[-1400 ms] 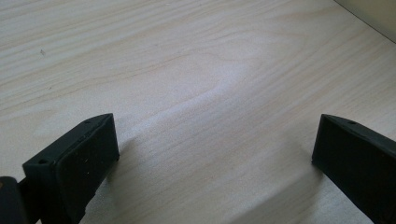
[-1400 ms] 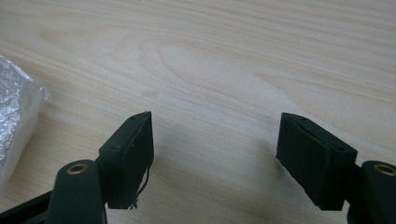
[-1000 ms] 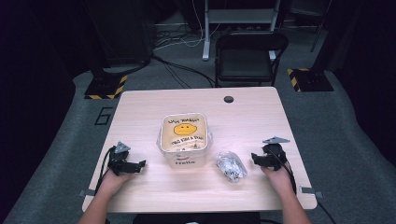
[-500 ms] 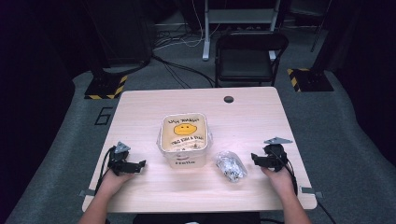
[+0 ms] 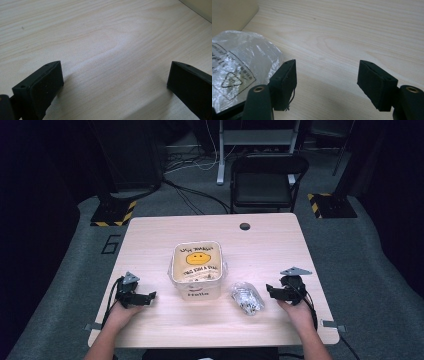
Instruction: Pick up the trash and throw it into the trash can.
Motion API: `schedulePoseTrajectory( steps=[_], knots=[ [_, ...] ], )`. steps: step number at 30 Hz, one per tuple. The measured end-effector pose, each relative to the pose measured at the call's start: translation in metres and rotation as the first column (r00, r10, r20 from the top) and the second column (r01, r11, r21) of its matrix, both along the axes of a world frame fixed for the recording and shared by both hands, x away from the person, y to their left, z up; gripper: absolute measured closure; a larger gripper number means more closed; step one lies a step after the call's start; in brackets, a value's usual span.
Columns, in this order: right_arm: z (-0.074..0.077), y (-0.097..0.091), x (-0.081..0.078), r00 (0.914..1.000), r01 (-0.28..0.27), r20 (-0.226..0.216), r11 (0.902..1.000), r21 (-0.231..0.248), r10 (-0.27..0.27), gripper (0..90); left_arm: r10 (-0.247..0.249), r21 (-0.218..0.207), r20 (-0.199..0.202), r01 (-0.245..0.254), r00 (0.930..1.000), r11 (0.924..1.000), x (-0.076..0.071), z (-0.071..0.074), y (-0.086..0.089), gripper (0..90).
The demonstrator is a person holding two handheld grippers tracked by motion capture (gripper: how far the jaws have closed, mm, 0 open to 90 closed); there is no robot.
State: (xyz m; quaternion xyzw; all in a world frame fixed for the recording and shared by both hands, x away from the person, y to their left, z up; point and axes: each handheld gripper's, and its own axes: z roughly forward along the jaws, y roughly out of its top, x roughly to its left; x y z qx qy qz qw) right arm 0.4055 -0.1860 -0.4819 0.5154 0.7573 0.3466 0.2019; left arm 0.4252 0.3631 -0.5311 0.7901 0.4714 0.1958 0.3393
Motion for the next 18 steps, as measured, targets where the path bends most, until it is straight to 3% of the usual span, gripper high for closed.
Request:
schedulePoseTrajectory(
  steps=[18],
  knots=[
    [0.017,0.022,-0.014,0.9963,-0.072,0.049,0.9972,0.023,0.071,30.0,-0.003,0.004,-0.004,0.003,1.0,1.0,0.0,0.0,0.0,0.3]
  ],
)
